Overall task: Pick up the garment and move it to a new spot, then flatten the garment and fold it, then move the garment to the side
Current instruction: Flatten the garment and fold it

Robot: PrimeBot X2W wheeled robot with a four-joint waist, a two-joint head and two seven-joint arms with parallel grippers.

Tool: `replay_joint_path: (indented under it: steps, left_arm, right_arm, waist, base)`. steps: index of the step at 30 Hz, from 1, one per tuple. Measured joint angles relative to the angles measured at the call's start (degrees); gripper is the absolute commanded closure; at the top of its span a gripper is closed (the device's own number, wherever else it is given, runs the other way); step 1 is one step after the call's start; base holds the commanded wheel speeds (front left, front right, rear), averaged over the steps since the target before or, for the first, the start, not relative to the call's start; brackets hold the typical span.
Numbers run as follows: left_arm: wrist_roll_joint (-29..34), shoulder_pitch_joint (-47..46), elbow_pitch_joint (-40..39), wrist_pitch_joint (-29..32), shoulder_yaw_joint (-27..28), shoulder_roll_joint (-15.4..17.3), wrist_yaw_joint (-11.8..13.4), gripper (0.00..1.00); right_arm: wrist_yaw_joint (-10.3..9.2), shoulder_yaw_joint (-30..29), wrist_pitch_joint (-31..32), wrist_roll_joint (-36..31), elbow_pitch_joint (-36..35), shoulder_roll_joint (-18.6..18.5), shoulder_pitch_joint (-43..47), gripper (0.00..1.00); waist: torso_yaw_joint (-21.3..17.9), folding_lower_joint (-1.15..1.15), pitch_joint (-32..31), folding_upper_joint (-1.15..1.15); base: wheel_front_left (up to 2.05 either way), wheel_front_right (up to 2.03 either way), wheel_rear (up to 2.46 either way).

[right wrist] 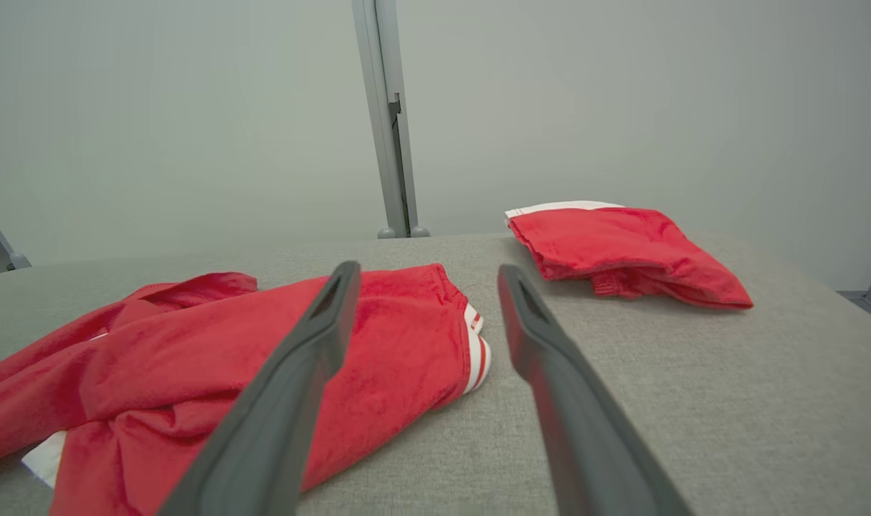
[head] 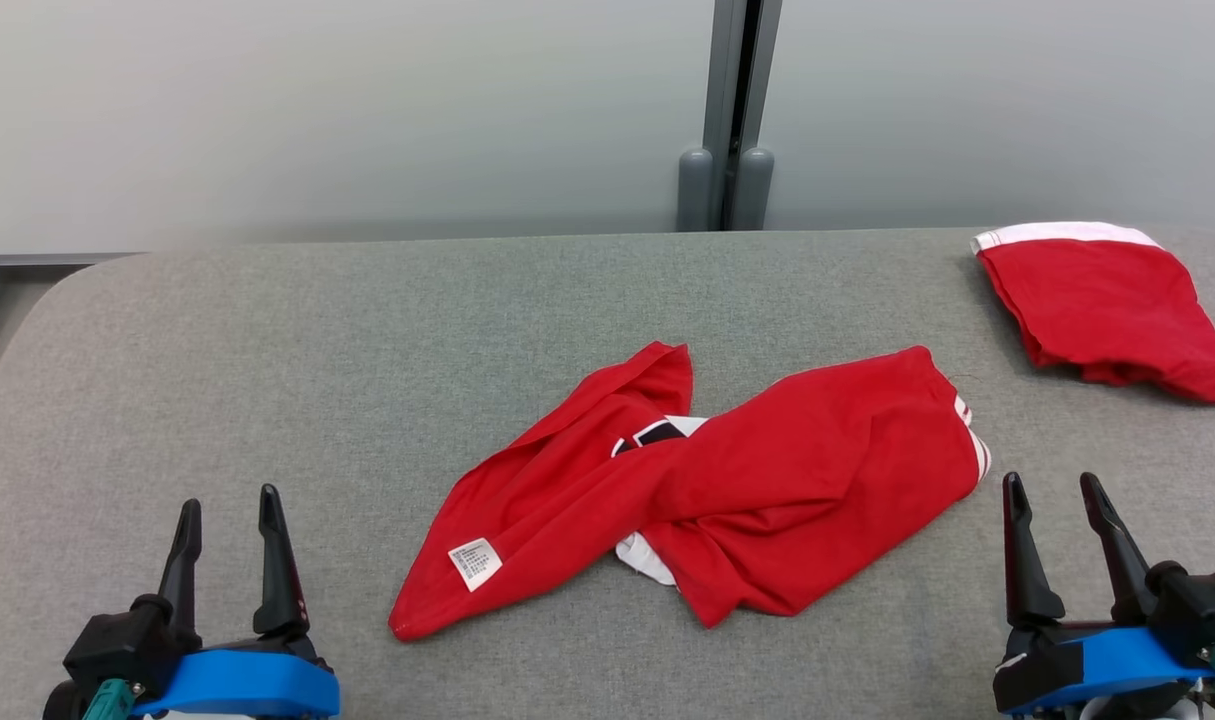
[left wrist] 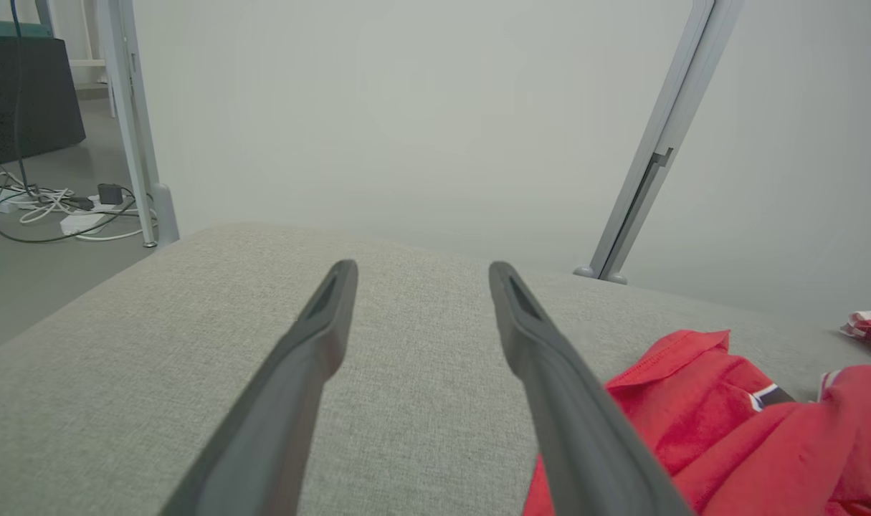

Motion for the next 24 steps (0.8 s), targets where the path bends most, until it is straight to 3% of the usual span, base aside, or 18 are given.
replay_joint_path:
  steps: [7,13,24]
  left_arm:
    - [1.85,0.54,-0.14,0.0,1.03,-1.54,-0.87,0.0]
    - [2.79,0.17,-0.21,0.0,1.27,-2.19,-1.71,0.0]
    - [3.46,-4.07,-0.11,0.0,1.08,-3.3,-3.09,0.0]
  right_arm:
    - [0.0,0.36,0.36,-1.49,2.81,0.0,-1.23,0.0]
    - [0.0,1.33,3.5,-4.88,4.85,-0.16,-8.49,0.0]
    - [0.0,2.16,10.55,-7.93,14.67,-6.56,-25.71,0.0]
  waist:
    - [0.14,0.0,0.2,0.0]
    - [0.89,0.0,1.49,0.0]
    - [4.47,0.0,6.38,0.0]
  base:
    - [0.0,0.0,0.0]
    - [0.0,0.0,0.0]
    - [0.0,0.0,0.0]
